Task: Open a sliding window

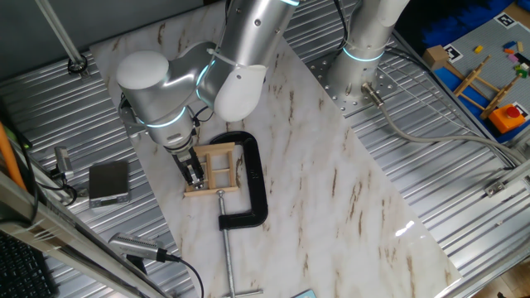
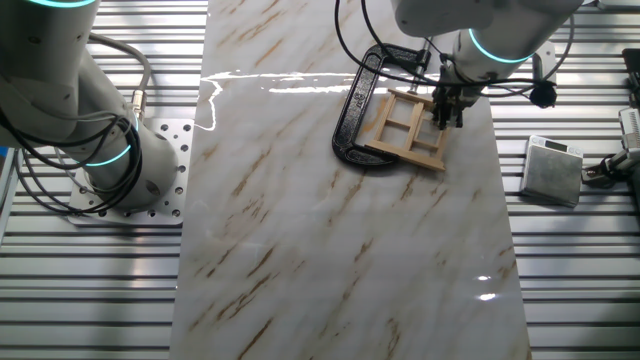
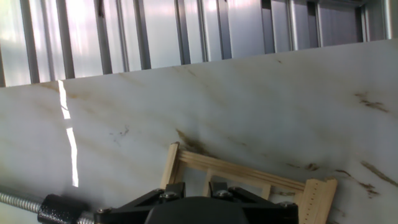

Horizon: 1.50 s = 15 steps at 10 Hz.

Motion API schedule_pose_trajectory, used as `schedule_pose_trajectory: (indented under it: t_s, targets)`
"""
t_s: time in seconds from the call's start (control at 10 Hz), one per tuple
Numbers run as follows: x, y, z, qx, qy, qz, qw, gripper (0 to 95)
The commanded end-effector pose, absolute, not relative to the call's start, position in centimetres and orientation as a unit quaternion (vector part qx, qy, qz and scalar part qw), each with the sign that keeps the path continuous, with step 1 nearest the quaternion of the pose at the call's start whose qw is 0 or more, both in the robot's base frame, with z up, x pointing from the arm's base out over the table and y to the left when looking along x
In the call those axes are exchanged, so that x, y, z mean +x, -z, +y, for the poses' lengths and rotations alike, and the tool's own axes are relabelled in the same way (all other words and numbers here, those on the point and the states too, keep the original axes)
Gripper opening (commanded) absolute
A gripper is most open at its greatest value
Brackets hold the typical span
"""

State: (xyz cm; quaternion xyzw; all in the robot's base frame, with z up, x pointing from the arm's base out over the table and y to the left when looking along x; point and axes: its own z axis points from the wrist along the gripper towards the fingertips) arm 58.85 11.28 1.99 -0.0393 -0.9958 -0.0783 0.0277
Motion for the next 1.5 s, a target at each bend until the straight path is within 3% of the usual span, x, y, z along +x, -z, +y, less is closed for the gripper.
schedule_pose_trajectory:
  t_s: [0.1,1.5]
  targets:
    - [58.89,-1.99,11.34,-0.039,0.08,-0.996,0.027,19.0]
    - [59.1,-2.14,12.04,-0.02,0.064,-0.997,0.027,19.0]
